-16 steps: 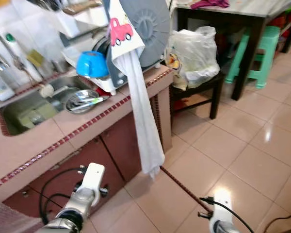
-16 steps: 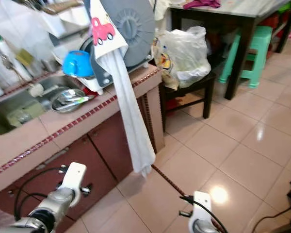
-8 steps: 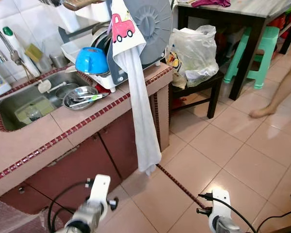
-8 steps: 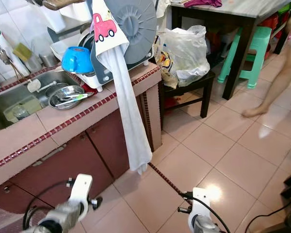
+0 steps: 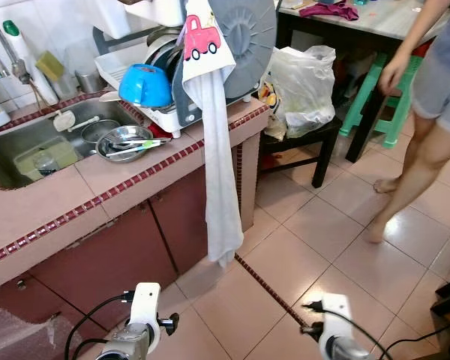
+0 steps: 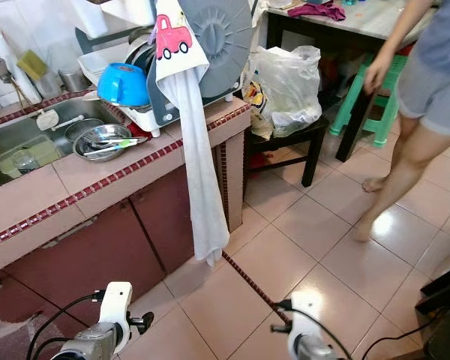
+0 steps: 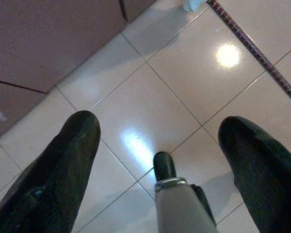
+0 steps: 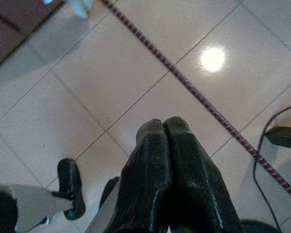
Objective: Kitchen organization
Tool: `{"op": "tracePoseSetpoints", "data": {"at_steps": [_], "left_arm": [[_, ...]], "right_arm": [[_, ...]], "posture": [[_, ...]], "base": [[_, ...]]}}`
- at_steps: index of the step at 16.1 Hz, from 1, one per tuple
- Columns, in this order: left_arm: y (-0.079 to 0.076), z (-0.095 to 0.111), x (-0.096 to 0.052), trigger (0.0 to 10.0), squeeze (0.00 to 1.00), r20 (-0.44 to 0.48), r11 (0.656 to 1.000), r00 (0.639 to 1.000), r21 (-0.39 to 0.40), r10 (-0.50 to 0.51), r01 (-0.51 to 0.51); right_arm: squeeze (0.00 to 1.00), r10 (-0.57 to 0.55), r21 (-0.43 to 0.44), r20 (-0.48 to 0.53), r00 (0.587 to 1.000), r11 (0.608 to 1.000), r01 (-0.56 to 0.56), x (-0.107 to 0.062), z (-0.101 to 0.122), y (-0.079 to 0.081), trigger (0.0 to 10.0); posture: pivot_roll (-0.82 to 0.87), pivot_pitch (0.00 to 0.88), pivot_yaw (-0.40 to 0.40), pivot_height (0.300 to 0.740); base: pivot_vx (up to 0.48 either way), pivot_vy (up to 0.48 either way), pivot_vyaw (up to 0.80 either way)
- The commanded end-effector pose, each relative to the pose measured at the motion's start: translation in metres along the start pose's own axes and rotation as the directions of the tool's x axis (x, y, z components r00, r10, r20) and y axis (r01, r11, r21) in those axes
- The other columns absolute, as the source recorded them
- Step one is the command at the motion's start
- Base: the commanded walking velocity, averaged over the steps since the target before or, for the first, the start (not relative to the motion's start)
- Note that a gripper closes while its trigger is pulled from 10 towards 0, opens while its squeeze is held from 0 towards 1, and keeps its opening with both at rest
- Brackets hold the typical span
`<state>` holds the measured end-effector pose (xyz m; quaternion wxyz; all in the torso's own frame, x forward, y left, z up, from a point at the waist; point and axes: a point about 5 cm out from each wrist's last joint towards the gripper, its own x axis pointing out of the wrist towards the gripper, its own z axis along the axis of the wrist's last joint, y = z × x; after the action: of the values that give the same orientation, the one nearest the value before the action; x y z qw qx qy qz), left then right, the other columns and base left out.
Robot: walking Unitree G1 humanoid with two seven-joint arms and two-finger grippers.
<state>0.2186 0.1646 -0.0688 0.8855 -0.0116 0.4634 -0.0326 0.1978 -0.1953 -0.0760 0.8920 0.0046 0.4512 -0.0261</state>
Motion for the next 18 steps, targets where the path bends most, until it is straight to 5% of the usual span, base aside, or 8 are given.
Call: {"op": "tracePoseSetpoints", "data": {"at_steps": [1,8,10,13,18], "left_arm": [[0.007,0.001,-0.001,10.0,0.00,-0.001,1.000,1.000,0.019,0.007,-0.007],[0.000,-0.004,-0.001,10.0,0.00,-0.015,0.998,0.999,0.038,-0.042,0.043],[-0.003,0.003,0.000,10.0,0.00,0.014,0.985,0.998,-0.162,-0.065,0.067],[-0.002,-0.008,-0.001,10.0,0.00,-0.035,0.996,0.997,-0.065,-0.070,0.067],[0.005,-0.013,-0.002,10.0,0.00,-0.044,0.997,0.998,-0.065,-0.049,0.046]], "right_arm": [[0.00,0.013,-0.016,-0.012,1.000,1.000,-0.013,0.000,-0.004,0.006,10.0],[0.00,0.034,-0.051,-0.026,0.999,0.998,-0.035,0.000,-0.010,0.016,10.0],[0.00,0.021,-0.058,-0.036,0.999,0.998,-0.023,-0.001,-0.012,0.009,10.0],[0.00,0.009,-0.095,-0.055,0.998,0.995,-0.015,-0.003,-0.019,0.002,10.0],[0.00,0.022,-0.084,-0.053,0.998,0.996,-0.027,-0.003,-0.018,0.003,10.0]], "posture": [[0.01,0.000,0.091,0.740],[0.00,0.000,0.117,0.740],[-0.01,0.000,0.120,0.740],[0.00,0.000,0.115,0.740],[-0.01,0.000,0.105,0.740]], "base": [[0.000,0.000,0.80],[0.000,0.000,0.80],[0.000,0.000,0.80],[0.000,0.000,0.80],[0.000,0.000,0.32]]}}
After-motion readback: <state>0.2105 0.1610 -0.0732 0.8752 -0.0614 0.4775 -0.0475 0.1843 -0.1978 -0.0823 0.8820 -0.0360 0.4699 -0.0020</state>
